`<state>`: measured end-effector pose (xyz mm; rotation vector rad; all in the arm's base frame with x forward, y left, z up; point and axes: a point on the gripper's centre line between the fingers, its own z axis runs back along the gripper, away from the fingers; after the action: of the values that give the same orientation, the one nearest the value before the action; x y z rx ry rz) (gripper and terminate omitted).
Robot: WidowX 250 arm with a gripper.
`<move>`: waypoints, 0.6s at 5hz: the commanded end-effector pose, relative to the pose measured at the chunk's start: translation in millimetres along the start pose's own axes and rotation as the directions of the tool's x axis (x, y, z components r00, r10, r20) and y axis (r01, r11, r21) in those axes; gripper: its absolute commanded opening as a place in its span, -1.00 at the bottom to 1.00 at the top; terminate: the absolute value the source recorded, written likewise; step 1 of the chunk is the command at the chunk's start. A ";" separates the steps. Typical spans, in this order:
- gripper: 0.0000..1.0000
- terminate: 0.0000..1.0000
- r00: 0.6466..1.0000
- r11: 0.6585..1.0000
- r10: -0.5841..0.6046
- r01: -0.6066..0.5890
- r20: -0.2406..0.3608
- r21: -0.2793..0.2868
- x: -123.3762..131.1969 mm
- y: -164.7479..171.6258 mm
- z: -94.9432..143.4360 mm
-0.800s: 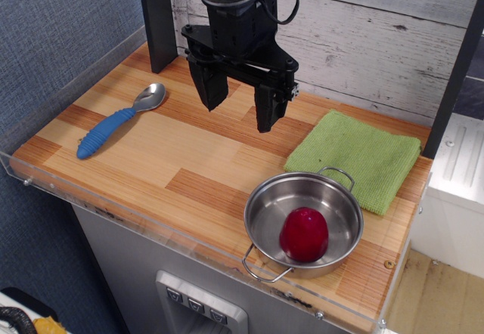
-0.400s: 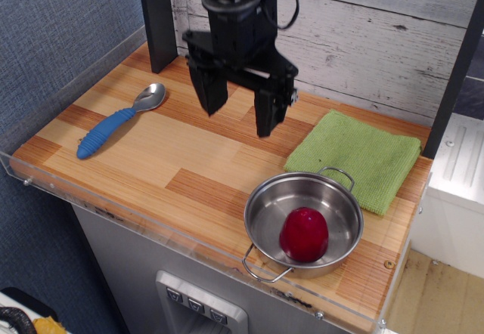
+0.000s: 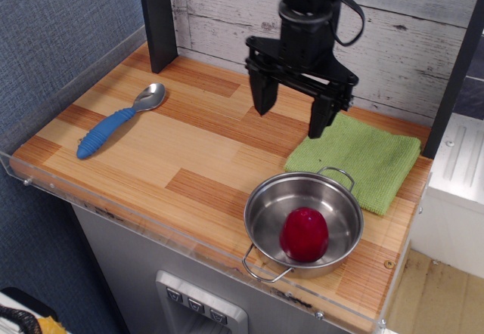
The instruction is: Move green cloth to upper right of spoon, touching the spoon.
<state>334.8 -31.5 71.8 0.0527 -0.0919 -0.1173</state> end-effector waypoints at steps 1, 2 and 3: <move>1.00 -1.00 0.997 1.000 -0.013 0.014 0.076 -0.012 41.3 -20.5 -1.3; 1.00 -1.00 0.996 0.999 0.007 -0.004 0.085 -0.038 46.8 -29.1 -11.6; 1.00 -1.00 0.995 0.998 0.037 -0.033 0.089 -0.046 45.2 -37.6 -17.1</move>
<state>373.8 -71.8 44.5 0.0032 -0.1484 -0.0814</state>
